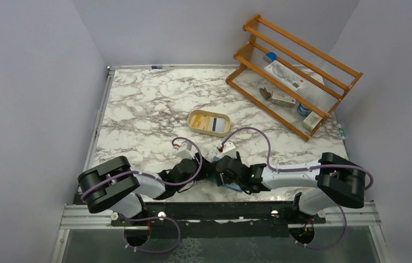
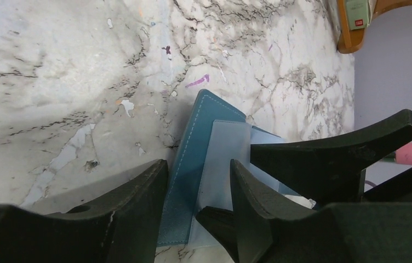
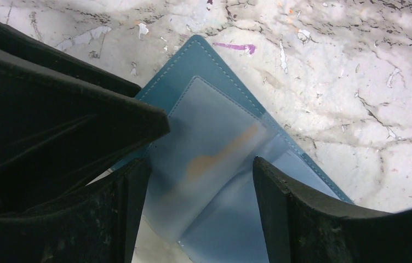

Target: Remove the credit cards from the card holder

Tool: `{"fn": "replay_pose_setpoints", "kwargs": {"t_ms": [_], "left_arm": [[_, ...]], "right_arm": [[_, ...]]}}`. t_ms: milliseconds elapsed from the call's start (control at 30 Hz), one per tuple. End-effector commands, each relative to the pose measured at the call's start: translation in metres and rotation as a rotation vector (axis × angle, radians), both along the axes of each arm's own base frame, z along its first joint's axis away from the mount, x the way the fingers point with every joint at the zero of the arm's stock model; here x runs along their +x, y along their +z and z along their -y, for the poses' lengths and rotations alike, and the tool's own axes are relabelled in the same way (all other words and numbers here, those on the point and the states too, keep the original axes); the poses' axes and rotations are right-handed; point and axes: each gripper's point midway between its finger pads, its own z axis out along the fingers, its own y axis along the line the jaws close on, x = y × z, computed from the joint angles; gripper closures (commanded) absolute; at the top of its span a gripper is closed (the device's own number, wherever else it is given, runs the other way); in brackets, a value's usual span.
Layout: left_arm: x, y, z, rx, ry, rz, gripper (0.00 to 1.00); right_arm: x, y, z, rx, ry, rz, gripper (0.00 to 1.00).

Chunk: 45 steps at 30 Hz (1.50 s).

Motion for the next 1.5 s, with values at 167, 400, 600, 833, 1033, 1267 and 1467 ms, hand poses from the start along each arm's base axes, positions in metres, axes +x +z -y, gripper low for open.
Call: {"fn": "replay_pose_setpoints", "kwargs": {"t_ms": [167, 400, 600, 833, 1033, 1267, 1467], "left_arm": [[-0.042, -0.028, -0.015, -0.028, -0.058, -0.165, 0.64], [-0.040, -0.005, -0.020, -0.129, -0.025, -0.138, 0.98], [-0.040, 0.000, -0.020, -0.150, -0.018, -0.134, 1.00], [-0.036, 0.013, -0.025, -0.183, 0.007, -0.089, 1.00], [-0.030, 0.017, -0.031, -0.143, 0.032, -0.062, 1.00], [-0.026, 0.016, -0.043, -0.072, 0.068, -0.047, 1.00], [-0.019, 0.022, -0.061, 0.037, 0.120, -0.019, 1.00]], "right_arm": [[-0.034, -0.024, -0.005, 0.052, 0.091, -0.142, 0.25], [-0.037, -0.027, -0.009, 0.074, 0.111, -0.150, 0.25], [-0.037, -0.027, -0.011, 0.079, 0.116, -0.155, 0.25], [-0.032, -0.027, -0.002, 0.021, 0.094, -0.137, 0.25], [-0.023, -0.027, 0.014, -0.096, 0.051, -0.111, 0.25], [-0.015, -0.023, 0.040, -0.229, -0.020, -0.079, 0.25], [-0.010, -0.005, 0.053, -0.261, -0.069, -0.049, 0.25]]}}
